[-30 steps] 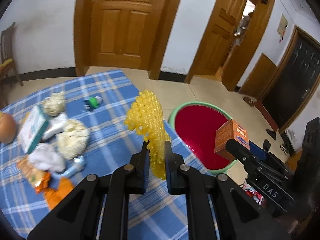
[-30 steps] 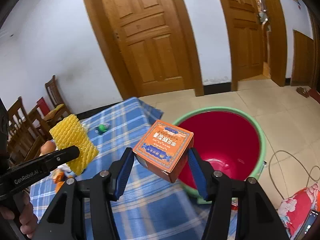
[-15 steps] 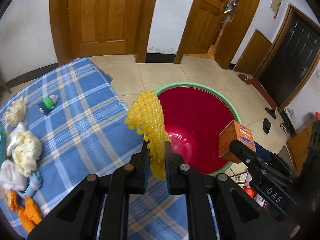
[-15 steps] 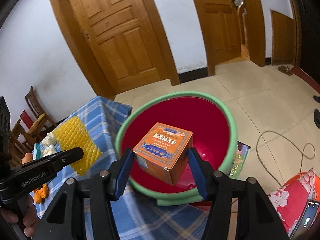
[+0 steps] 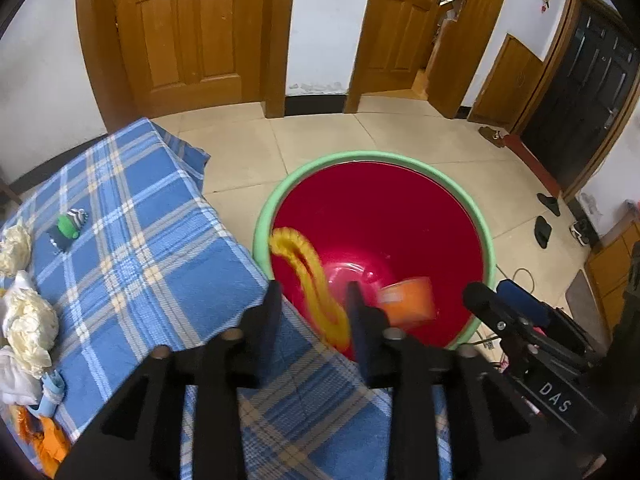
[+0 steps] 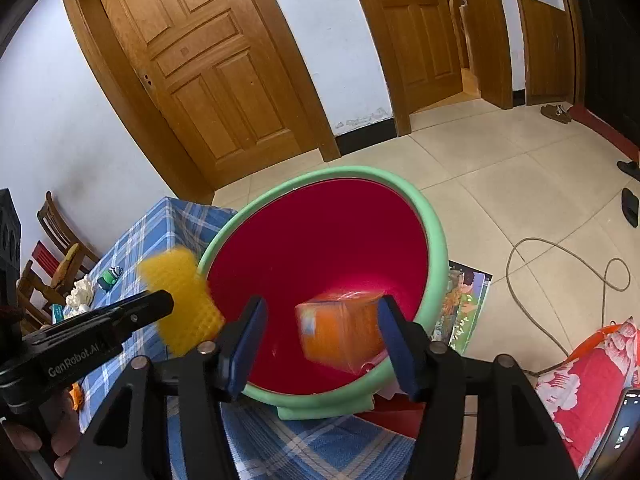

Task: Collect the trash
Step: 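Carry both items over the red bucket and open both tools to drop them, then return to the table and grasp the corn snack bag with the left tool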

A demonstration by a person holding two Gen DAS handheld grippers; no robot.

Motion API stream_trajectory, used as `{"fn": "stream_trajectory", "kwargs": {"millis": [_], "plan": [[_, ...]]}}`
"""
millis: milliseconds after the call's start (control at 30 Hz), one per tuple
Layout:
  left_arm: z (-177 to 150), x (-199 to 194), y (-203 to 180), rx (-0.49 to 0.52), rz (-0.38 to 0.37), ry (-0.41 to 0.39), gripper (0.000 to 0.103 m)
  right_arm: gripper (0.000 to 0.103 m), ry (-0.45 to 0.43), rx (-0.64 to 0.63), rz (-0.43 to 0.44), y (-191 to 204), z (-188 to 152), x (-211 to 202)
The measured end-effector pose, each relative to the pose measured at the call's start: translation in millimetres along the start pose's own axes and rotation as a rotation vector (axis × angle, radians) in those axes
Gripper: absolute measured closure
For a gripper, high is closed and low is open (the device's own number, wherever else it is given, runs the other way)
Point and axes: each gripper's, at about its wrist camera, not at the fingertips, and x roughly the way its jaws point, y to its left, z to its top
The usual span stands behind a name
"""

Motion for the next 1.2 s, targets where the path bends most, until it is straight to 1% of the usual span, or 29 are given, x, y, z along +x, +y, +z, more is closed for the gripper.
{"fn": "stream_trajectory", "kwargs": {"millis": [133, 267, 433, 567, 733, 833, 1200], "plan": [[-2, -4, 2, -0.009, 0.005, 0.0, 0.066, 0.039, -0.003, 0.016, 0.0, -3, 0, -1], [-6, -11, 10, -0.037, 0.038, -0.008, 0.057, 0.037, -0.016, 0.016, 0.005, -3, -2, -6], [-14, -21, 22, -0.084, 0.058, -0.014, 0.054, 0.035, -0.025, 0.016, 0.017, 2, -6, -14], [-22, -33, 30, -0.11, 0.07, -0.028, 0.052, 0.034, -0.028, 0.008, 0.024, 9, -9, -21], [-31, -51, 40, -0.138, 0.1, -0.052, 0.051, 0.031, -0.035, -0.005, 0.042, 18, -11, -30], [-36, -63, 49, -0.161, 0.127, -0.073, 0.046, 0.029, -0.036, -0.012, 0.063, 24, -15, -36], [-64, -104, 85, -0.252, 0.191, -0.119, 0.046, 0.023, -0.03, -0.072, 0.115, 58, -31, -52]]}}
